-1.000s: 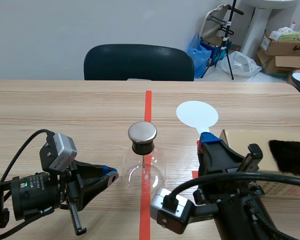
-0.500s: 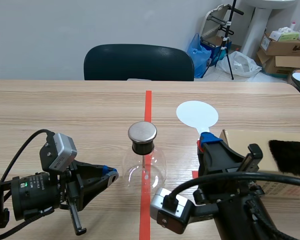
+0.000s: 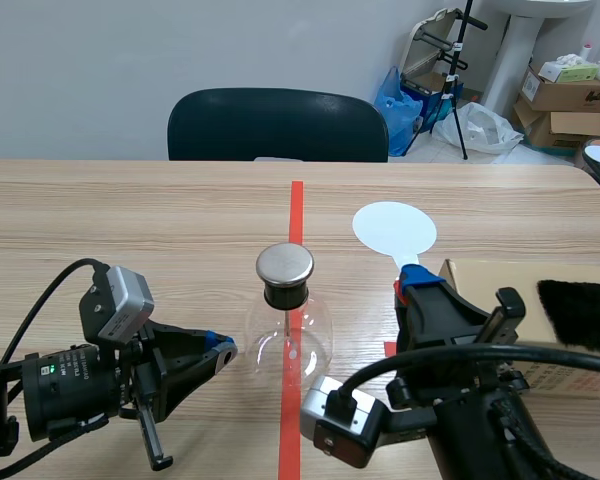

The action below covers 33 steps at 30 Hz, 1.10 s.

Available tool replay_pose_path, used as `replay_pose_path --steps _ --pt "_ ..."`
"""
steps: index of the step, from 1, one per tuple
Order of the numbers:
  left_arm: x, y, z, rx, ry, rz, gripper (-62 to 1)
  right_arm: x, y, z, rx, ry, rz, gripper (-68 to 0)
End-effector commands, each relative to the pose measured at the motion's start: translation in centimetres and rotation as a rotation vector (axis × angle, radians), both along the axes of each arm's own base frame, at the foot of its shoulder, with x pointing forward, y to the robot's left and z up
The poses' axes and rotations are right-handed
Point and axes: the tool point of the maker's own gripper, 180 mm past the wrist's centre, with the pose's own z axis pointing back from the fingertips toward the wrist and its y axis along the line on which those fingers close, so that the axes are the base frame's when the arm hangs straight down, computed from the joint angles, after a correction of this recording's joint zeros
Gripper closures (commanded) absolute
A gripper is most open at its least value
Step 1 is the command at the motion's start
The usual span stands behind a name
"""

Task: Do the electroscope experiment

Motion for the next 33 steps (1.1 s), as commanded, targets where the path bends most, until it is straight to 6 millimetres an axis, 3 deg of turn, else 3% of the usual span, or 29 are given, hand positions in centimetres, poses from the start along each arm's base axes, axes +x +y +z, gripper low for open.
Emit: replay_pose_path --steps 1,33 --pt "0.22 -0.52 1.06 -0.035 -0.022 -0.001 -1.7 0.55 -0.27 1.04 0.003 -0.038 -0.002 -0.9" --pt "0.21 -0.51 1.02 -0.033 -0.021 -0.001 -1.7 0.52 0.10 0.33 -0.021 -0.004 0.017 -0.9"
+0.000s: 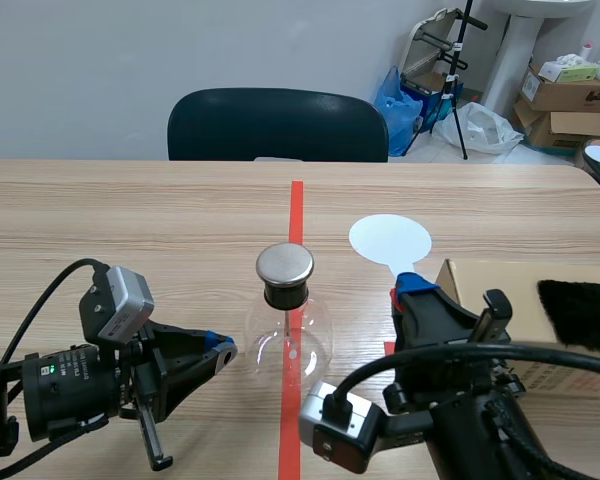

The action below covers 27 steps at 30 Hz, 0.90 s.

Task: Do the electroscope experiment

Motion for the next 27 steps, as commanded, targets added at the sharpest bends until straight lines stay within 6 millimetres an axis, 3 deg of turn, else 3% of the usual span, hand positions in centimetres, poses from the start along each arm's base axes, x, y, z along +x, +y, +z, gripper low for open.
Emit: replay_pose_path --steps 1,11,27 --pt "0.2 -0.5 1.0 -0.034 -0.021 -0.001 -1.7 0.6 -0.1 1.2 0.006 -0.046 0.009 -0.9" --pt "0.2 -0.5 1.0 -0.034 -0.021 -0.001 -1.7 0.4 1.6 1.5 -0.001 -0.063 0.109 -0.9" --pt "0.2 -0.5 1.0 -0.034 -0.021 -0.001 -1.7 -1.7 5.3 1.3 -0.018 -0.060 0.346 -0.9"
